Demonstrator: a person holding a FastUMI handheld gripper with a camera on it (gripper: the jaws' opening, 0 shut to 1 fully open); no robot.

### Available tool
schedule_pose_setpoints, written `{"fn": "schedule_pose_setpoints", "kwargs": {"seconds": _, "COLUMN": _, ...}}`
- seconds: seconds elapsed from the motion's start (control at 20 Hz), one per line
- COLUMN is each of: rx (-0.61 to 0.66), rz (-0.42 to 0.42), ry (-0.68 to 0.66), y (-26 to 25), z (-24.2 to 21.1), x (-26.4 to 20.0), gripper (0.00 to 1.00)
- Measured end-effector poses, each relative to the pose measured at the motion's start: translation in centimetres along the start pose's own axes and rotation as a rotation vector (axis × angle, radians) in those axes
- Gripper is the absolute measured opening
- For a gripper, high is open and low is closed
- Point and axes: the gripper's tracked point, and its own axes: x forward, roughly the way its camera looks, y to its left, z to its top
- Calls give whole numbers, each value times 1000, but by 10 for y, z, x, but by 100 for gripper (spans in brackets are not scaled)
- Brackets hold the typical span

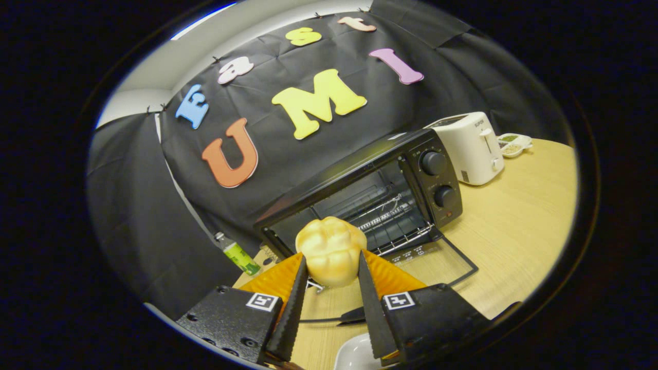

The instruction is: Open the toaster oven, put the food inside, and close the toaster oven door.

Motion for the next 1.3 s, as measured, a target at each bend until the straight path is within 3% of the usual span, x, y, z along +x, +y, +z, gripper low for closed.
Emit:
{"fn": "schedule_pose_setpoints", "kwargs": {"seconds": 0.4, "rx": 23, "rz": -68, "ry": 50, "y": -12, "z": 11, "x": 84, "gripper": 61}}
{"fn": "schedule_pose_setpoints", "kwargs": {"seconds": 0.6, "rx": -41, "rz": -98, "ry": -8, "y": -22, "z": 26, "x": 106, "gripper": 64}}
{"fn": "schedule_pose_setpoints", "kwargs": {"seconds": 0.8, "rx": -14, "rz": -65, "ry": 17, "y": -19, "z": 23, "x": 110, "gripper": 65}}
{"fn": "schedule_pose_setpoints", "kwargs": {"seconds": 0.9, "rx": 4, "rz": -58, "ry": 74, "y": -21, "z": 11, "x": 102, "gripper": 77}}
{"fn": "schedule_pose_setpoints", "kwargs": {"seconds": 1.1, "rx": -4, "rz": -37, "ry": 23, "y": -18, "z": 21, "x": 86, "gripper": 100}}
{"fn": "schedule_pose_setpoints", "kwargs": {"seconds": 1.3, "rx": -68, "rz": 6, "ry": 30, "y": -5, "z": 24, "x": 63, "gripper": 100}}
